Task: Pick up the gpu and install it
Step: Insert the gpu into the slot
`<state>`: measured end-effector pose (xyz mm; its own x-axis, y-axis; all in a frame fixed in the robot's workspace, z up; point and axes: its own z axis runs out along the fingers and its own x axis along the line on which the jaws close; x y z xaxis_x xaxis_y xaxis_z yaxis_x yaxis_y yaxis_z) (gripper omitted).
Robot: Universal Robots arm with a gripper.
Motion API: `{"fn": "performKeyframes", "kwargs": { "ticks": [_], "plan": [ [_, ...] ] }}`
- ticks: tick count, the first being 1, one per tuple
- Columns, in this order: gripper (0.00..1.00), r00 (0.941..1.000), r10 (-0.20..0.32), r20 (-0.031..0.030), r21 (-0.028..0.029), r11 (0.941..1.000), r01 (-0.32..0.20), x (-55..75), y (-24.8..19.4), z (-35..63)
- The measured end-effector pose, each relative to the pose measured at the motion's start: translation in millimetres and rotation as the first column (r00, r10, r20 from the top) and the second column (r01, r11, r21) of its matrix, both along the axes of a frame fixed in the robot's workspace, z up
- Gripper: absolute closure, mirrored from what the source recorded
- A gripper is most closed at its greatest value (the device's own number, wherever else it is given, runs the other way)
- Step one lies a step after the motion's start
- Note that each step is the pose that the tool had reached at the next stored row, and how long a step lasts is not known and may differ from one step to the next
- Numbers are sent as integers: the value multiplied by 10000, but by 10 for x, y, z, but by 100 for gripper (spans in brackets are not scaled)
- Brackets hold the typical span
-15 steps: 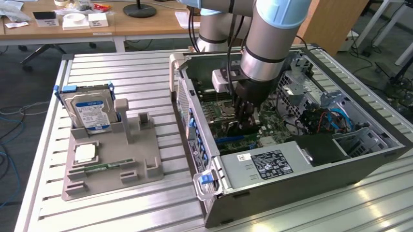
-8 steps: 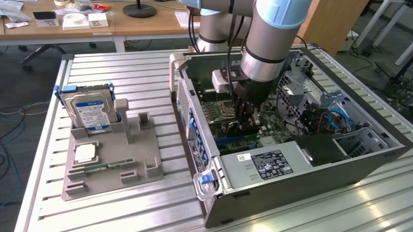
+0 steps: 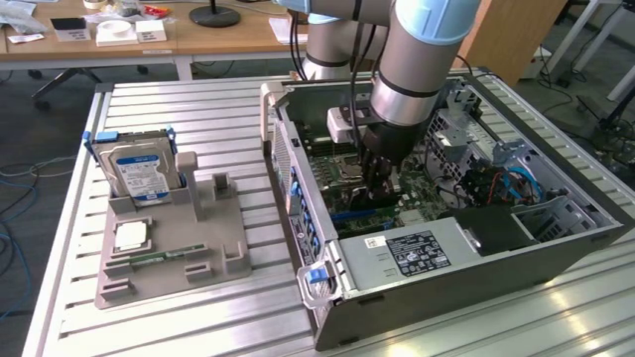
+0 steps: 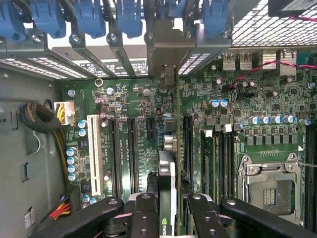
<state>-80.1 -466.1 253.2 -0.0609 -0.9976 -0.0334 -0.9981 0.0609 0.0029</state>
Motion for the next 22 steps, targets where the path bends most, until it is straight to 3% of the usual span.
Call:
{"fn": "performKeyframes", "kwargs": {
  "ticks": [3,7,22],
  "plan": [
    [73,10000,0,0,0,10000,0,3,-3,0],
    [73,10000,0,0,0,10000,0,2,-41,0],
    [73,10000,0,1,2,10000,0,-34,-30,-21]
  ]
}}
